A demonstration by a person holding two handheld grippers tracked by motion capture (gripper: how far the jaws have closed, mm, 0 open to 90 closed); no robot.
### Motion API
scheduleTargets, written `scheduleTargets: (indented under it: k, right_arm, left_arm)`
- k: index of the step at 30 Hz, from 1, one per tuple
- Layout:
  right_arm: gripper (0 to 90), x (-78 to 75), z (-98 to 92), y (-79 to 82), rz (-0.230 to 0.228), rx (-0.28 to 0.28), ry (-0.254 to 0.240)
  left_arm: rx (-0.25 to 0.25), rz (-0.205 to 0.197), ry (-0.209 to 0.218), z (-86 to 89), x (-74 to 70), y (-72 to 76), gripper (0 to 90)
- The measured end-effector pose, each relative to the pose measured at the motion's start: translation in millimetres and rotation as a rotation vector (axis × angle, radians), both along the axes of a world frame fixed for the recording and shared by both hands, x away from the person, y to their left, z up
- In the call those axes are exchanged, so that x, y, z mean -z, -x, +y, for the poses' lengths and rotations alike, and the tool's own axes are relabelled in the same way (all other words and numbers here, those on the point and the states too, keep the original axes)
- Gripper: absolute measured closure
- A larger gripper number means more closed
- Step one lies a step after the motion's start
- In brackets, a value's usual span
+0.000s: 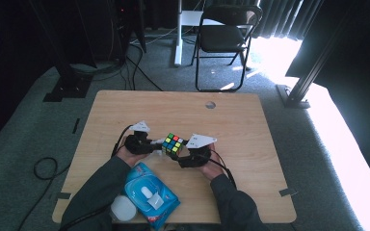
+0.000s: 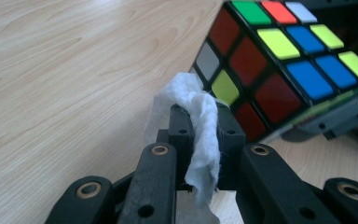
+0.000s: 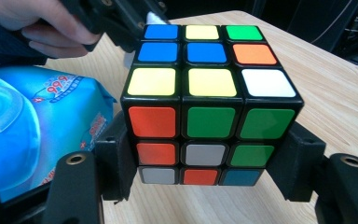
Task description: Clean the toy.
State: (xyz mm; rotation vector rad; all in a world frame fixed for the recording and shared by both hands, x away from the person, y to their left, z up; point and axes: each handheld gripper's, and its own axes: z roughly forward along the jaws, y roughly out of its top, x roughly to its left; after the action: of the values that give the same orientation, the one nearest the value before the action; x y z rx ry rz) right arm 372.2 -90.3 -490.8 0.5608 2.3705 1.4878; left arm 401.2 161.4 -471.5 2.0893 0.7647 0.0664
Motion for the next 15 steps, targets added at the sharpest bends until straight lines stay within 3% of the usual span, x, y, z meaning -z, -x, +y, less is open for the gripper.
scheduleTargets:
  k: [7, 15]
  right_arm:
    - [34.2, -1.8, -5.5, -2.4, 0.014, 0.028, -0.014]
    - [34.2, -6.7, -7.3, -3.9, 0.015, 0.053, -0.019]
  left_arm:
    - [0.007, -0.028, -0.01, -2.7, -2.4, 2.9, 81.0]
    - [0.004, -0.104, -0.051, -5.5, -3.6, 7.9, 81.0]
